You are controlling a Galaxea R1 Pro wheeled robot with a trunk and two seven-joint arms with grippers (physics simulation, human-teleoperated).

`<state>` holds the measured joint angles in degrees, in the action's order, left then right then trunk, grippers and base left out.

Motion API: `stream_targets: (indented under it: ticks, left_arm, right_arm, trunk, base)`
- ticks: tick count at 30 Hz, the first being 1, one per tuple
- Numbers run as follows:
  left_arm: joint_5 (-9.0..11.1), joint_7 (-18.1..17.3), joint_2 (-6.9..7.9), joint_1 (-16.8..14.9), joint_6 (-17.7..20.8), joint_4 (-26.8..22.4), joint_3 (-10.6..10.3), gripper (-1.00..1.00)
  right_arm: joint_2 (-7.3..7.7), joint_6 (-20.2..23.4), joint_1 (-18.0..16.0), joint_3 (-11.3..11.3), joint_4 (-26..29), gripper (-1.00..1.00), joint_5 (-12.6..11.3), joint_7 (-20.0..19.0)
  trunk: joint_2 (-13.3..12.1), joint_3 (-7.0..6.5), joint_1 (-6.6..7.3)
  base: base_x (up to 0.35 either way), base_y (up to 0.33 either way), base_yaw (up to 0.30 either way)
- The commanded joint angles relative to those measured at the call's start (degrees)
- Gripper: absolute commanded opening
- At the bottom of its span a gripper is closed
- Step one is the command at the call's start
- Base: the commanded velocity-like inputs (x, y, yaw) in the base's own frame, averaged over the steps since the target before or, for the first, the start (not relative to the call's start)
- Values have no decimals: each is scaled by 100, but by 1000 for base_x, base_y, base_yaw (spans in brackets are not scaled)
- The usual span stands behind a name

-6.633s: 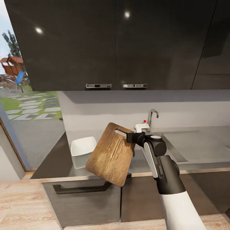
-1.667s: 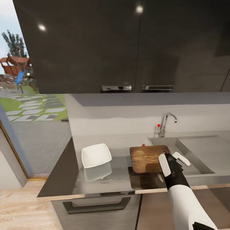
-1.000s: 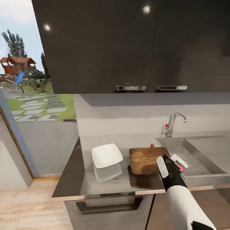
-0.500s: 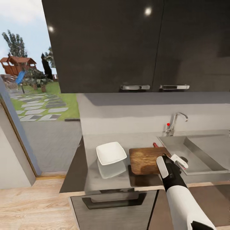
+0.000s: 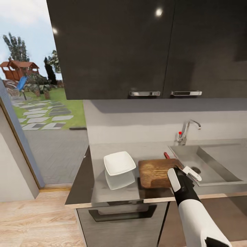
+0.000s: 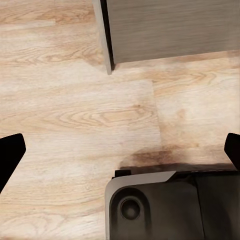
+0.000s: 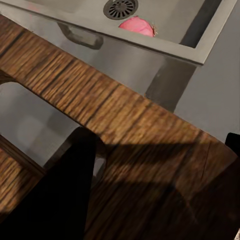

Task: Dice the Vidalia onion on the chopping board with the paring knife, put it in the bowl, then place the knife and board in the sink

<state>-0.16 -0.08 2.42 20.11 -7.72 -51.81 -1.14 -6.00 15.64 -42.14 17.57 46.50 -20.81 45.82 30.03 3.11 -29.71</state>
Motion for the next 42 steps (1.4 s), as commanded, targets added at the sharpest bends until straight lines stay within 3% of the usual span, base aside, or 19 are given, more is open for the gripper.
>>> stream_targets:
  ticks: [1, 13, 42]
  left_arm:
    - [-1, -1, 4, 1, -10, -5, -9, 100]
    - [-1, -1, 4, 0, -10, -5, -9, 100]
    - [-1, -1, 4, 2, -10, -3, -9, 100]
  right_arm:
    - [-3, 44, -5, 10, -42, -100, 6, 13]
    - [65, 35, -5, 27, -239, -100, 2, -2]
    - [35, 29, -5, 27, -240, -100, -2, -3]
  trunk:
    - [10, 10, -3]
    - [10, 27, -3]
    - [10, 284, -3]
  base:
    - [0, 0, 0]
    - [0, 0, 0]
    - [0, 0, 0]
